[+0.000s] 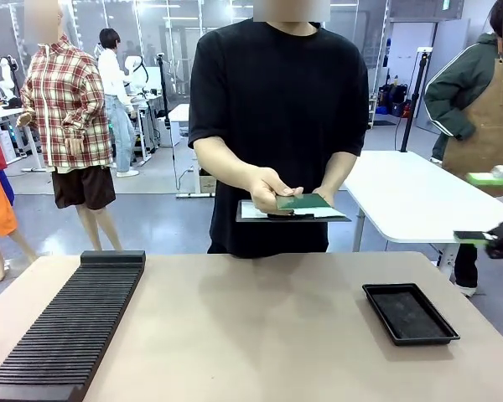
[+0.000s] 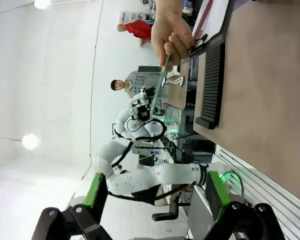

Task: Inspect the PCB.
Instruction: Pick up the Blank PCB that the human is holding.

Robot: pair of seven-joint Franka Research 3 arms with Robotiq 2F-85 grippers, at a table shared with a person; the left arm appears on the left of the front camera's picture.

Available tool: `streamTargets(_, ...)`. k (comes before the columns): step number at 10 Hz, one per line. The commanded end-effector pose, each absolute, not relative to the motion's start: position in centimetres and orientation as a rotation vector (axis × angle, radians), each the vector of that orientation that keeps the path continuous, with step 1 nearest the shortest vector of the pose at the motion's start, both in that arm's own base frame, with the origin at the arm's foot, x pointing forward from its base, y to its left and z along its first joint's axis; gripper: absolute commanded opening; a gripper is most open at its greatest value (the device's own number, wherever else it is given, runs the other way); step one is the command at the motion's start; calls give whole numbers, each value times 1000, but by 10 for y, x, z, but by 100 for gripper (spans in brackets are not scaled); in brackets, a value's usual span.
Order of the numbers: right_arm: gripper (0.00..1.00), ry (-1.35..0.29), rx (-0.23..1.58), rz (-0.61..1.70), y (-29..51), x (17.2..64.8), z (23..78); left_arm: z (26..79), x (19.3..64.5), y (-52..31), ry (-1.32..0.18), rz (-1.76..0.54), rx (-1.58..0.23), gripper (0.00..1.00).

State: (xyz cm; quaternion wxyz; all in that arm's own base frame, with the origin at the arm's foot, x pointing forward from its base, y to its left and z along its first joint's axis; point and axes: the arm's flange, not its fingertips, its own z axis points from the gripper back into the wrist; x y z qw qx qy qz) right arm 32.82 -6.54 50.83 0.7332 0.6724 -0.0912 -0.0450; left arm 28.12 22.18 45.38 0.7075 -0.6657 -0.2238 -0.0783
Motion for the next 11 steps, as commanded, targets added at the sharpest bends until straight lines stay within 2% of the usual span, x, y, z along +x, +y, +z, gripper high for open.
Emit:
streamTargets(1,100,-181,1467,-147,-29,339,517,456,280,222,-499,-178,-1460,100)
streamTargets(4,100,-81,1445,-165,22,364,514,456,280,222,-499,-178,-1460,100)
streamTargets(8,100,9,1505,-136,76,387,508,456,280,222,-499,-178,-1460,100)
streamTargets(11,100,40,1502,-107,105,408,502,456,280,222,-499,-178,-1460,100)
